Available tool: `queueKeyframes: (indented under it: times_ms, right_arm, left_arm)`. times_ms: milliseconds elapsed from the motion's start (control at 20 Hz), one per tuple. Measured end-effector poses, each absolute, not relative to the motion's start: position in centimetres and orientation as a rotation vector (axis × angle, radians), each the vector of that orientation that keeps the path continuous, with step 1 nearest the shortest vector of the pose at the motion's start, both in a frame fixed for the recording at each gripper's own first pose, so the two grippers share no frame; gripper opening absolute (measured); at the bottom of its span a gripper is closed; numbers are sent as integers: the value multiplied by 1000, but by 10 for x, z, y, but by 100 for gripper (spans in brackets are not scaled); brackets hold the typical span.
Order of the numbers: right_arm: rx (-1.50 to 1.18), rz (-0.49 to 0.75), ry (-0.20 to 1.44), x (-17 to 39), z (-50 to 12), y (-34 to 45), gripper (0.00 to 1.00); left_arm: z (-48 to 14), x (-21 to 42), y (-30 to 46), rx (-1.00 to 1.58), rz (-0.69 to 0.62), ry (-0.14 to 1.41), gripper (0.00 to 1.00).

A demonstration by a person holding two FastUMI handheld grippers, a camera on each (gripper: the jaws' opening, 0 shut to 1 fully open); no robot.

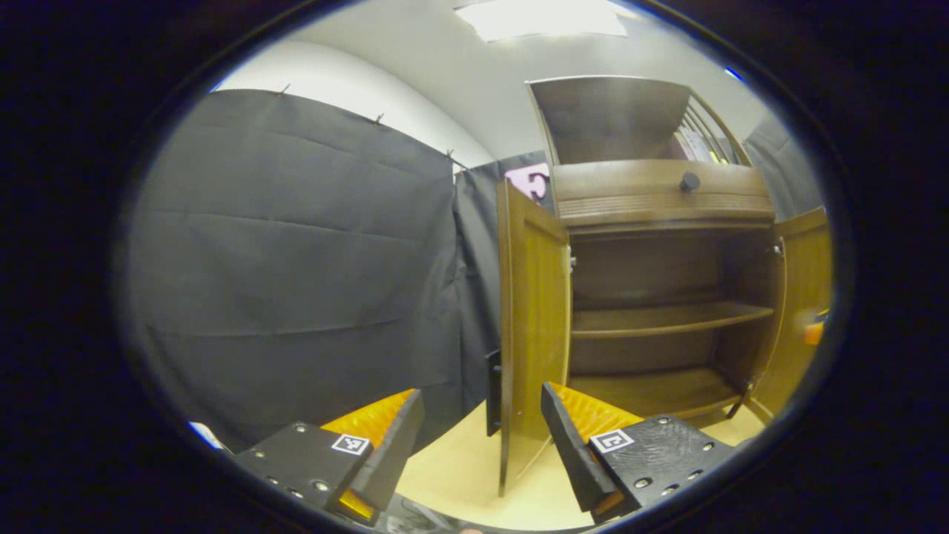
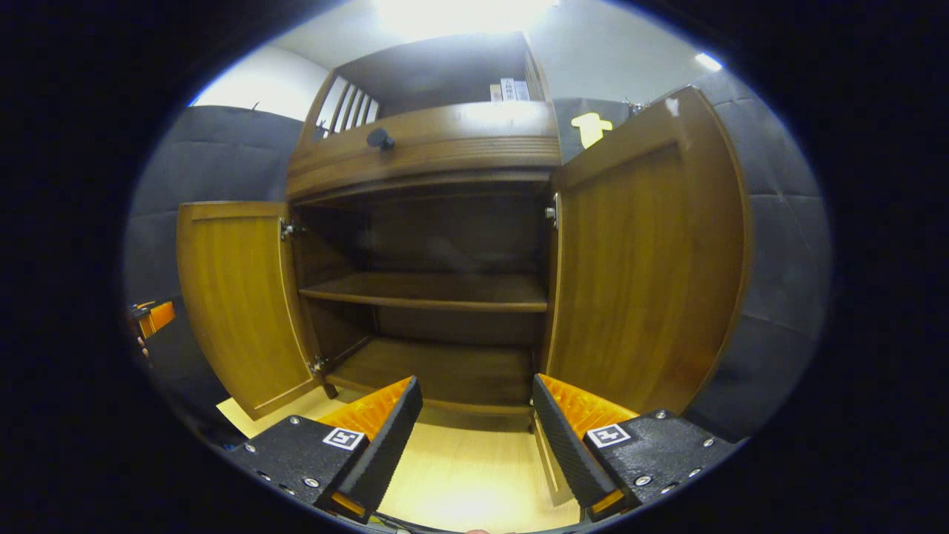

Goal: Open the right door of the double-door shoe cabinet with the right hand, and open the left door with the left hand.

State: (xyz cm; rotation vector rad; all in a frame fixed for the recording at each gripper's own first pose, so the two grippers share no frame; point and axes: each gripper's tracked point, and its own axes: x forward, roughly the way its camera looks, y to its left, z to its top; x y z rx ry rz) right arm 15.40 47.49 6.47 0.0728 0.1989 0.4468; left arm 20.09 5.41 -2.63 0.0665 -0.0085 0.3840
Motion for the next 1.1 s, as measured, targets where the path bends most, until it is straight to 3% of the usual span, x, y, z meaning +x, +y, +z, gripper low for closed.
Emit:
queueKeyframes:
  times_ms: [50, 200, 250, 350, 750, 1050, 1100]
  right_arm:
    - [94, 460, 172, 156, 71, 477, 92]
    - [123, 508, 135, 154, 77, 481, 92]
    - [122, 522, 132, 152, 78, 479, 93]
    - [108, 531, 133, 150, 78, 472, 92]
    - [139, 370, 173, 145, 71, 444, 91]
    - [125, 385, 128, 144, 79, 454, 91]
    - [112, 390, 123, 143, 80, 455, 91]
  left_arm:
    - [-21, 203, 44, 39, 372, -31, 85]
    - [-9, 210, 9, -44, 320, -75, 92]
    - [-5, 210, -6, -64, 301, -83, 98]
    - [-3, 214, -29, -68, 255, -82, 98]
    - [-2, 209, -54, 48, 84, -24, 98]
    - [-7, 217, -56, 52, -3, 2, 98]
    - [-13, 219, -53, 45, -9, 20, 85]
